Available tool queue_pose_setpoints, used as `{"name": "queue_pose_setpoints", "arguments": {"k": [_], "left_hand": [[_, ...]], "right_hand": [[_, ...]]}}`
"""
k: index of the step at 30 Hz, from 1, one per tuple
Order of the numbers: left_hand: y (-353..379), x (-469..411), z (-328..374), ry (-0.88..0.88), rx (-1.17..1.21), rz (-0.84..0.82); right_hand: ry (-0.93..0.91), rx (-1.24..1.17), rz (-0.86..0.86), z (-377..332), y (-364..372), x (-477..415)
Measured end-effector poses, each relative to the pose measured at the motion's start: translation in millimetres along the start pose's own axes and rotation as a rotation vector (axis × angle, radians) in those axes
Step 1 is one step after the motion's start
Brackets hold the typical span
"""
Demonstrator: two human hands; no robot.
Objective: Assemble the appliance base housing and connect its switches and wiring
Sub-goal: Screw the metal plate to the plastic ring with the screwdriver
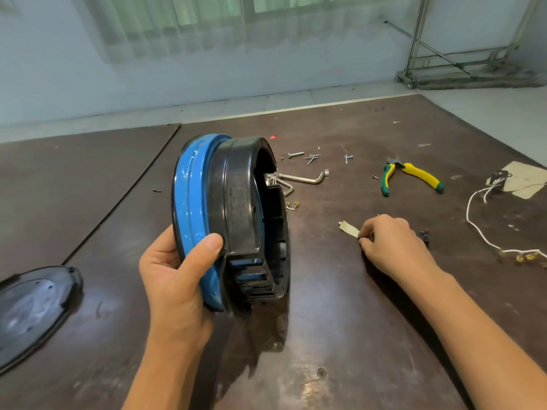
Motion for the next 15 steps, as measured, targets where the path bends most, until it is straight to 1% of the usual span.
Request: {"name": "queue_pose_setpoints", "arguments": {"k": [4, 6, 9, 12, 13, 15], "left_hand": [[-3, 0, 3, -0.006, 0.022, 0.012], [-1, 1, 3, 0.002, 0.004, 0.003], [3, 3, 2, 0.015, -0.047, 0.018], [10, 7, 5, 0.059, -0.106, -0.004], [14, 9, 7, 0.083, -0.134, -0.027], [21, 12, 9, 0.107, -0.172, -0.052]], "right_hand": [[-0.047, -0.02, 0.004, -6, -2, 4], [-0.081, -0.151, 0.009, -14, -11, 6], [-0.141, -0.464, 0.052, -36, -33, 16], [-0.198, -0.928, 0.065, -66, -57, 38], [-0.213, -1.063, 0.025, -77, -61, 47], [-0.231, -1.304, -0.143, -97, -60, 62]]}}
Point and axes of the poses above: each hand's wrist, its own x-axis away from the middle knuckle, its own y-axis out of the palm, z = x × y, the point moved 7 cm from there along -x, towards the middle knuckle, and after that the axes turned 5 degrees about -x, right-handed, at the moved point
